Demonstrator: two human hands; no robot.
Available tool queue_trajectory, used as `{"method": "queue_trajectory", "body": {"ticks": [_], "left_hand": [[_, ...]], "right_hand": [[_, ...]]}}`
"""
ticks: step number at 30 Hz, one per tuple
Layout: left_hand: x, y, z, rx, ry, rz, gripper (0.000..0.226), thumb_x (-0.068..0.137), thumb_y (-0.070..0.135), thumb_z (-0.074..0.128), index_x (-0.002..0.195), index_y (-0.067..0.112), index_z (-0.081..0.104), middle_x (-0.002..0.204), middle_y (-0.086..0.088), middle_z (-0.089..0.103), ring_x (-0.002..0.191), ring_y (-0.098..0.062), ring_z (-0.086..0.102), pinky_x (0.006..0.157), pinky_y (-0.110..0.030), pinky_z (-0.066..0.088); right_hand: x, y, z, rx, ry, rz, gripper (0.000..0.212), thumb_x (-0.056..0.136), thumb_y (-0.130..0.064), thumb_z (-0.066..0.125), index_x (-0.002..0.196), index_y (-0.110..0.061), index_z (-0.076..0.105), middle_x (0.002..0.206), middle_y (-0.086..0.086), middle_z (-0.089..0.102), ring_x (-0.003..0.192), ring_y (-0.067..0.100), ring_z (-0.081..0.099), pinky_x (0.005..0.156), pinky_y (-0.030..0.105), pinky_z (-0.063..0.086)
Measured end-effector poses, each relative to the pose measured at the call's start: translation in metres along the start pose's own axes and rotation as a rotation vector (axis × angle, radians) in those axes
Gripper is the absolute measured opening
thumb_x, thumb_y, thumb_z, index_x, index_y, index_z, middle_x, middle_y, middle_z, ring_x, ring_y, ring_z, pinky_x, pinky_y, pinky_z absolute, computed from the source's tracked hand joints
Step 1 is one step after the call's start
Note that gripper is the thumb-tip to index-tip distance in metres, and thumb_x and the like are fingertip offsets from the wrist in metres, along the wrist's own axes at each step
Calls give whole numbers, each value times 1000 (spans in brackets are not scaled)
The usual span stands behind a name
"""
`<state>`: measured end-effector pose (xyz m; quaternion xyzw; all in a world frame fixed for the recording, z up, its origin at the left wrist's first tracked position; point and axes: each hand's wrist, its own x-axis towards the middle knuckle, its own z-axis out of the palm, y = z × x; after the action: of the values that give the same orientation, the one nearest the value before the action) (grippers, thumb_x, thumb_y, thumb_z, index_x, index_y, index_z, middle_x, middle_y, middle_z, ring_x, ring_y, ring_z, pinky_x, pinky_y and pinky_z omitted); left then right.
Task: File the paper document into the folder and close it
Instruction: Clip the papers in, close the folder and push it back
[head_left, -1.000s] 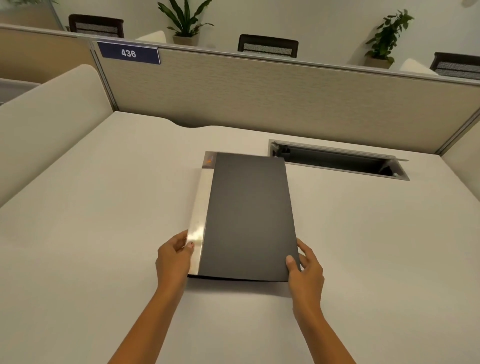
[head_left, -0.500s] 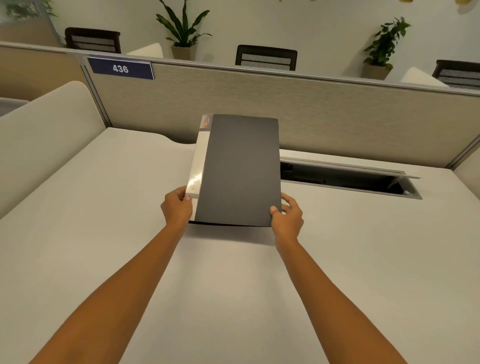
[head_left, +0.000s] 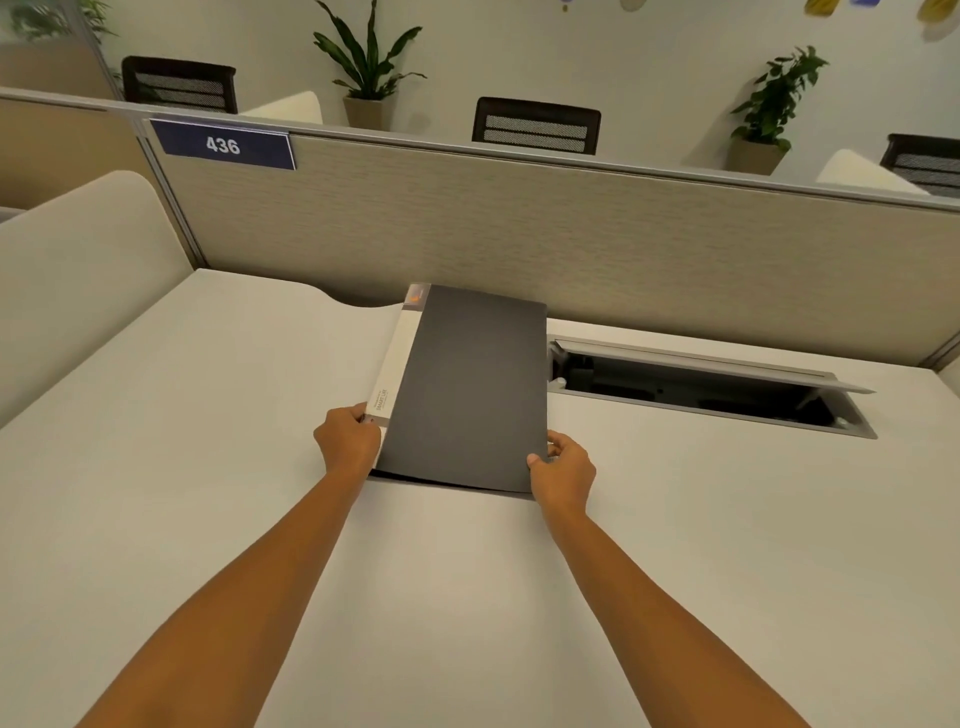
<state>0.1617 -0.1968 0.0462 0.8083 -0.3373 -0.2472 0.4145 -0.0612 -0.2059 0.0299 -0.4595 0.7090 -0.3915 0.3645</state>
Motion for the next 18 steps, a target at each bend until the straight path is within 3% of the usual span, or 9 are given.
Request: {"method": "queue_trajectory", "body": {"ticks": [9, 12, 15, 18], "left_hand": [[1, -5, -4, 47, -5, 108, 36, 93, 11, 53, 128, 4, 54, 128, -18, 59, 107, -36, 61, 93, -37, 48], [-5, -17, -9, 137, -36, 219, 48, 91, 23, 57, 136, 9, 45, 134, -16, 55, 109, -39, 60, 93, -45, 49], [-12, -32, -17, 148, -68, 304, 59, 88, 28, 61, 141, 17, 38, 144, -10, 45, 116, -35, 57, 98, -45, 46], [-19, -48, -22, 59, -157, 348, 67, 83, 22, 68, 142, 23, 36, 152, -1, 32, 125, -26, 50, 100, -38, 44]], "right_hand": [[0, 3, 0, -205, -51, -109, 43, 90, -14, 60, 130, -2, 49, 126, 14, 53, 110, 28, 57, 96, 31, 45], [-6, 8, -6, -184, -66, -177, 47, 91, -21, 58, 133, -5, 45, 127, 13, 46, 111, 23, 52, 93, 24, 41], [-17, 20, -14, -88, -108, -247, 51, 91, -22, 58, 138, -11, 41, 132, 6, 42, 114, 13, 45, 94, 18, 36], [-29, 37, -18, -143, -213, -378, 57, 93, -25, 56, 144, -21, 33, 146, -1, 30, 131, 11, 33, 105, 19, 30]]}}
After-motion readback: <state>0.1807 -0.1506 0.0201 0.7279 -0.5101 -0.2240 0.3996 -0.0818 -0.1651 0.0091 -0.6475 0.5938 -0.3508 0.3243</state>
